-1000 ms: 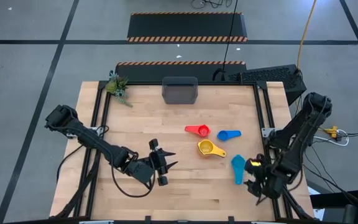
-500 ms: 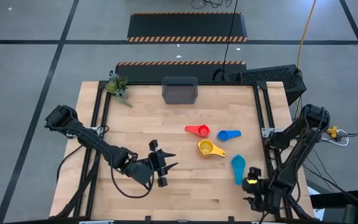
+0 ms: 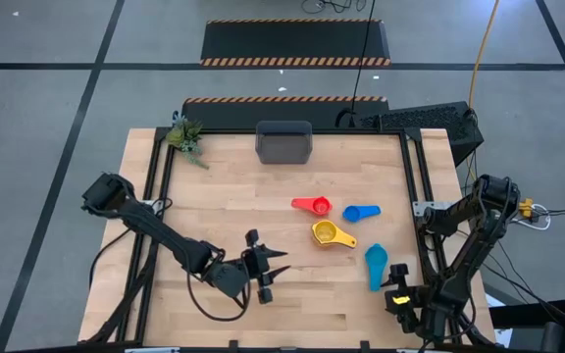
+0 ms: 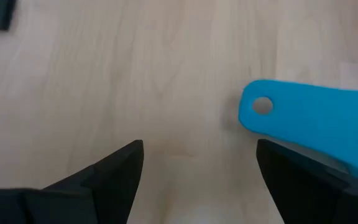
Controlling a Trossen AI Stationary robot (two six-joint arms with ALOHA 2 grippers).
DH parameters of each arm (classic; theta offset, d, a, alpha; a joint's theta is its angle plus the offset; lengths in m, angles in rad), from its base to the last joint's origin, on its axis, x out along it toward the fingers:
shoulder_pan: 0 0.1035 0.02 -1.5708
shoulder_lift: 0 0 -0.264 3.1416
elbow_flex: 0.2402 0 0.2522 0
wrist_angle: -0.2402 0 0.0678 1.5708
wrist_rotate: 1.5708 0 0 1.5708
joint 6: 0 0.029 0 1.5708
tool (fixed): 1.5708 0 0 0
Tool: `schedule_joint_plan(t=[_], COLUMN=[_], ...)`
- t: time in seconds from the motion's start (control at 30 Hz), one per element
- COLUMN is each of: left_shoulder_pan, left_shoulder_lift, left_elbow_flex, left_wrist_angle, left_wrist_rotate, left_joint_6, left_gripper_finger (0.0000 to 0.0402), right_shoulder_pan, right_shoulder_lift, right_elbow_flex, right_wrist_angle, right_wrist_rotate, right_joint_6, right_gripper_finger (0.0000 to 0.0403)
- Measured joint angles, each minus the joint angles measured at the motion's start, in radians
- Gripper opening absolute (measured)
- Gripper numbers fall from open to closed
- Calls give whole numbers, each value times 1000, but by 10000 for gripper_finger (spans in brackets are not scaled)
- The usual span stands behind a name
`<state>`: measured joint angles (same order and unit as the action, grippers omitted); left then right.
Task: Nest measuring cups in basket
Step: Stack the light blue measuring cup on top of the yellow measuring cup
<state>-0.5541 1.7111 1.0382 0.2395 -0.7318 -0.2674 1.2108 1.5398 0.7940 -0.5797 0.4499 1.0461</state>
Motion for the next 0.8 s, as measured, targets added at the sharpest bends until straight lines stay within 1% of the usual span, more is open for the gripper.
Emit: schedule_joint_plan(t=[0.17,0.27,0.37,0.53,0.63,0.8], left_shoulder_pan=[0,5,11,10,4,-11], left_shoulder_lift=[25,25,24,24,24,24], left_elbow_flex=[0,0,0,0,0,0], left_wrist_angle=[3,2,2,1,1,-2], left_wrist_rotate=[6,6,6,6,7,7], left_joint_6=[-6,-4,2,3,0,8], left_gripper_finger=[159,159,159,159,159,159], right_shoulder_pan=[2,-1,-15,-31,-24,14], right_shoulder_lift=[0,0,0,0,0,0], right_elbow_flex=[0,0,0,0,0,0], right_wrist_angle=[-74,-78,-45,54,57,30], right_wrist_rotate=[-2,1,22,25,18,2], right_joint_6=[40,39,11,-62,-20,57], right_gripper_finger=[306,306,306,306,305,293])
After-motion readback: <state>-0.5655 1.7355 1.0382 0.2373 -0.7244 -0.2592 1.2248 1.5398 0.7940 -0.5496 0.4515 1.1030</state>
